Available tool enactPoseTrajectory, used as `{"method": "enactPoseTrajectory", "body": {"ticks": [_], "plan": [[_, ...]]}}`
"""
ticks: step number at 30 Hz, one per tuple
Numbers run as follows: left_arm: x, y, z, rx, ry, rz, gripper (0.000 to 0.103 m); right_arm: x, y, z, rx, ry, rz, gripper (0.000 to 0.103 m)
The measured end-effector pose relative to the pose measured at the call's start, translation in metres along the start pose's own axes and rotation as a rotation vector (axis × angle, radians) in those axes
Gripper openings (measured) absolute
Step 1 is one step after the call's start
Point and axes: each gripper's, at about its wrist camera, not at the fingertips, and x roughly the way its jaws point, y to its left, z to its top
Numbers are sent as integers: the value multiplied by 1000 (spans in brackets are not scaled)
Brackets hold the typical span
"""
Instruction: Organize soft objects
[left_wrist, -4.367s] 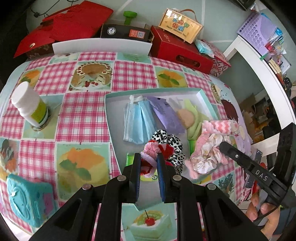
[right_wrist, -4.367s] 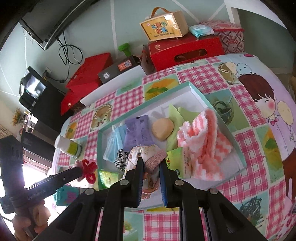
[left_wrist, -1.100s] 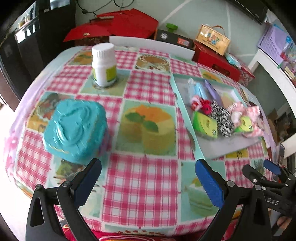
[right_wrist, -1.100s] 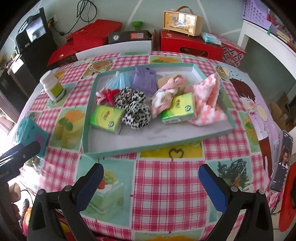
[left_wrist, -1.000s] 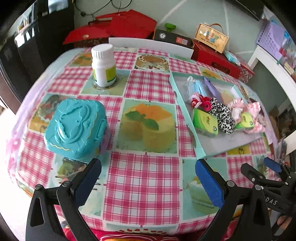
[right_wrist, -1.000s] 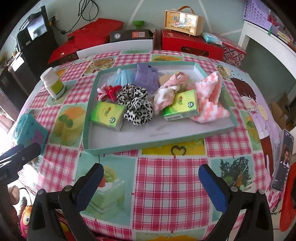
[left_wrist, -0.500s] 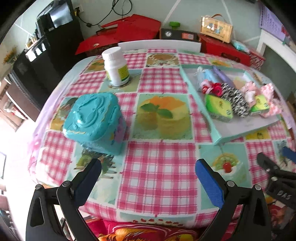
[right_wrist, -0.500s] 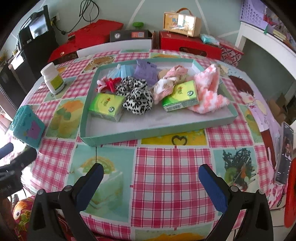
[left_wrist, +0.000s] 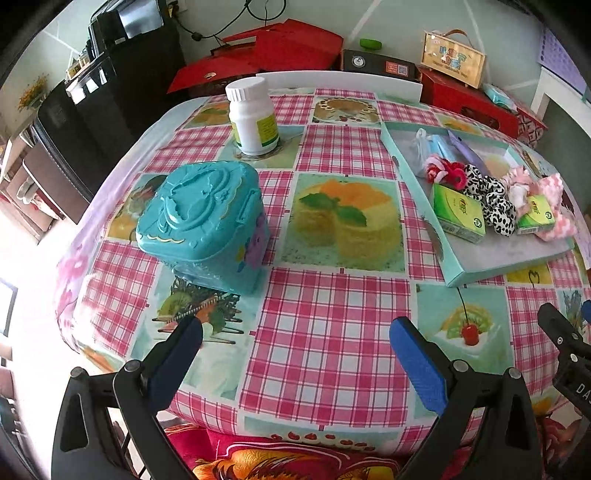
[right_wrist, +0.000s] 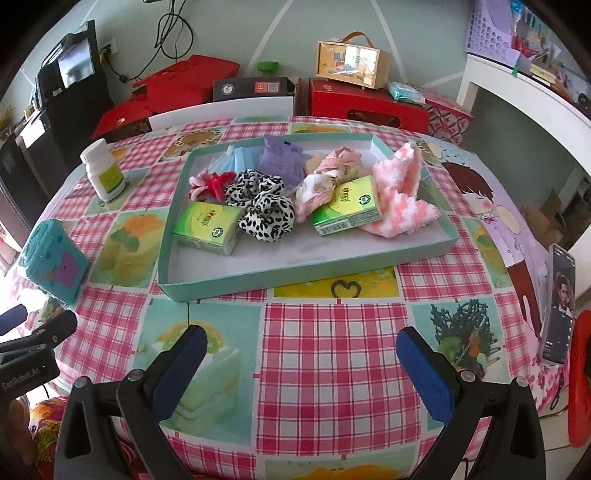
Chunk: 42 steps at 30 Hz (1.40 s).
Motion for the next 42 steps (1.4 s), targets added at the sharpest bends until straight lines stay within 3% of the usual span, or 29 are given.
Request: {"method": "enactPoseTrajectory", "body": {"ticks": [42], "plan": [[2,-3,-2,11,-2,1,101,-4,6,-15,-18,-103,-48,103]]}}
